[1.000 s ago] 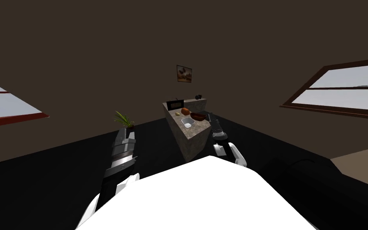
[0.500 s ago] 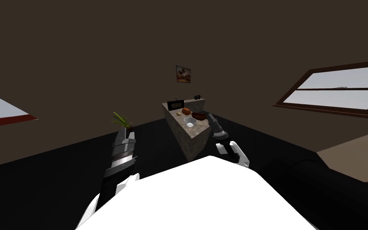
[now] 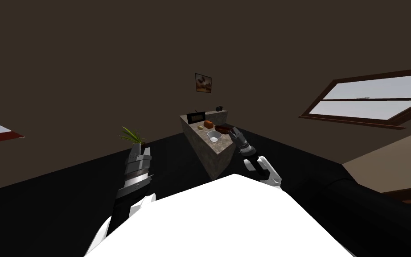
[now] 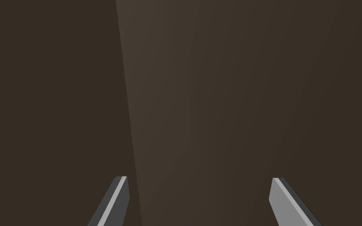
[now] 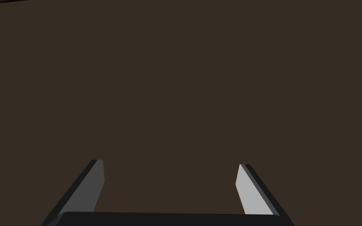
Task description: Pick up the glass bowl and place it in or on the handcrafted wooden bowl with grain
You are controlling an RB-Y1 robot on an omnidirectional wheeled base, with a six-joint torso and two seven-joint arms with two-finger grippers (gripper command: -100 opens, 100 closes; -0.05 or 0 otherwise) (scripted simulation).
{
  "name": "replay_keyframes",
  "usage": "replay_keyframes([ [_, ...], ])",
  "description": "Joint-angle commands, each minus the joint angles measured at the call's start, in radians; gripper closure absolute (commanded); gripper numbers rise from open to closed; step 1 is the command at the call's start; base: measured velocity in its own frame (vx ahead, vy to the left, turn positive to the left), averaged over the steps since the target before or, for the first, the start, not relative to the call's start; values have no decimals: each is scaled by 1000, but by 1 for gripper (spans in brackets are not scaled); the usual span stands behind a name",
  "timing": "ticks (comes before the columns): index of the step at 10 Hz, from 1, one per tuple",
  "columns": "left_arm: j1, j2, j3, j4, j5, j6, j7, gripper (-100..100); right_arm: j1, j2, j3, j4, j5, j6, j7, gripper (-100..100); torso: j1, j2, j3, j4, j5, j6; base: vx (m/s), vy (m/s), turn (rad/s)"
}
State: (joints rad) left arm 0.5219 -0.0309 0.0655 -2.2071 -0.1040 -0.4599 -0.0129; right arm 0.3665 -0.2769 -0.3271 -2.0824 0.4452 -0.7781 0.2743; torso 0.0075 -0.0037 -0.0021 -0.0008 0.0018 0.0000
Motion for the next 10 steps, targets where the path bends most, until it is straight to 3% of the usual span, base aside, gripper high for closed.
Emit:
replay_keyframes([
  [1, 0, 0, 0, 0, 0, 0, 0, 0, -3, -10, -11, 7, 38, -14, 17, -100, 0, 0, 0, 0, 0, 0, 33, 103, -56],
  [6, 0, 0, 0, 0, 0, 0, 0, 0, -22, -82, -76, 68, 188, -99, 113, -100, -1, -1, -1, 0, 0, 0, 46, 109, -82],
  [7, 0, 0, 0, 0, 0, 0, 0, 0, -22, -82, -76, 68, 212, -99, 113, -100, -1, -1, -1, 0, 0, 0, 52, 94, -55],
  [8, 0, 0, 0, 0, 0, 0, 0, 0, -28, -109, -96, 89, 246, -130, 147, -100, -2, -1, -1, 0, 0, 0, 81, 104, -83],
  [9, 0, 0, 0, 0, 0, 0, 0, 0, -28, -109, -96, 89, 272, -130, 147, -100, -1, -3, -2, -1, 0, 0, 69, 86, -66],
  [10, 0, 0, 0, 0, 0, 0, 0, 0, -33, -139, -117, 109, 303, -161, 180, -100, -2, -3, -2, -1, 0, 0, 67, 96, -109],
])
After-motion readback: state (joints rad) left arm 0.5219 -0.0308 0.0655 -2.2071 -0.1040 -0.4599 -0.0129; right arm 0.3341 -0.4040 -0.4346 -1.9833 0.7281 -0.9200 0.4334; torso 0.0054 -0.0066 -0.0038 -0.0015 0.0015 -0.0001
